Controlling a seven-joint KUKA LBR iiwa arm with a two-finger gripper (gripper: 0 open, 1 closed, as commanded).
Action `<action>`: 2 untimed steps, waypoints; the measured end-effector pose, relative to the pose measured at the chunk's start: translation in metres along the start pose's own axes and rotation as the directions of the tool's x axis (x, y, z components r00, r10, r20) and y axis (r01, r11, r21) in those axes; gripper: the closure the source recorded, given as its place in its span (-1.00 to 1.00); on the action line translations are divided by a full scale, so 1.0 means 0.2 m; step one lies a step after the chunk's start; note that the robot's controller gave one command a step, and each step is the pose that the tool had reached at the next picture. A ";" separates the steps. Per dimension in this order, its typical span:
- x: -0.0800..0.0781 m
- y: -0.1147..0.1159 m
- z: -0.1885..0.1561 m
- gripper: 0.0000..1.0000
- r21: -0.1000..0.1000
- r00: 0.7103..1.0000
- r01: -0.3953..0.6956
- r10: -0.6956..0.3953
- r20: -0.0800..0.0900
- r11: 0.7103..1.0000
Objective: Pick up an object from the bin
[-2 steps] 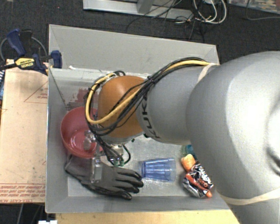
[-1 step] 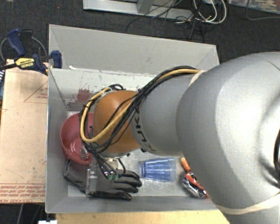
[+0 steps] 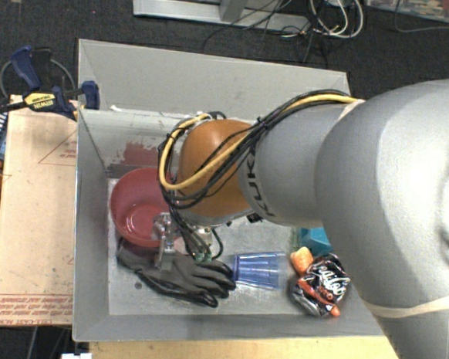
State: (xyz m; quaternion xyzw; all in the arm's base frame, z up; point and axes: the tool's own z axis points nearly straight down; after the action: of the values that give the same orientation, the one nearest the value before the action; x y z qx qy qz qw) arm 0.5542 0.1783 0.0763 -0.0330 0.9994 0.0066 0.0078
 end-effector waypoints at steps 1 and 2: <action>0.00 0.00 0.00 1.00 0.000 1.000 0.000 0.000 0.000 1.000; 0.00 0.00 -0.02 1.00 -0.001 1.000 0.000 0.000 0.001 1.000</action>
Offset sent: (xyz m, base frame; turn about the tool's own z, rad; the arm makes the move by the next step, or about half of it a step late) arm 0.0001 -0.0001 0.0281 0.0000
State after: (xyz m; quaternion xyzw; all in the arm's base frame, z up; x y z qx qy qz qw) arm 0.5540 0.1784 0.0798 -0.0328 0.9994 0.0070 0.0084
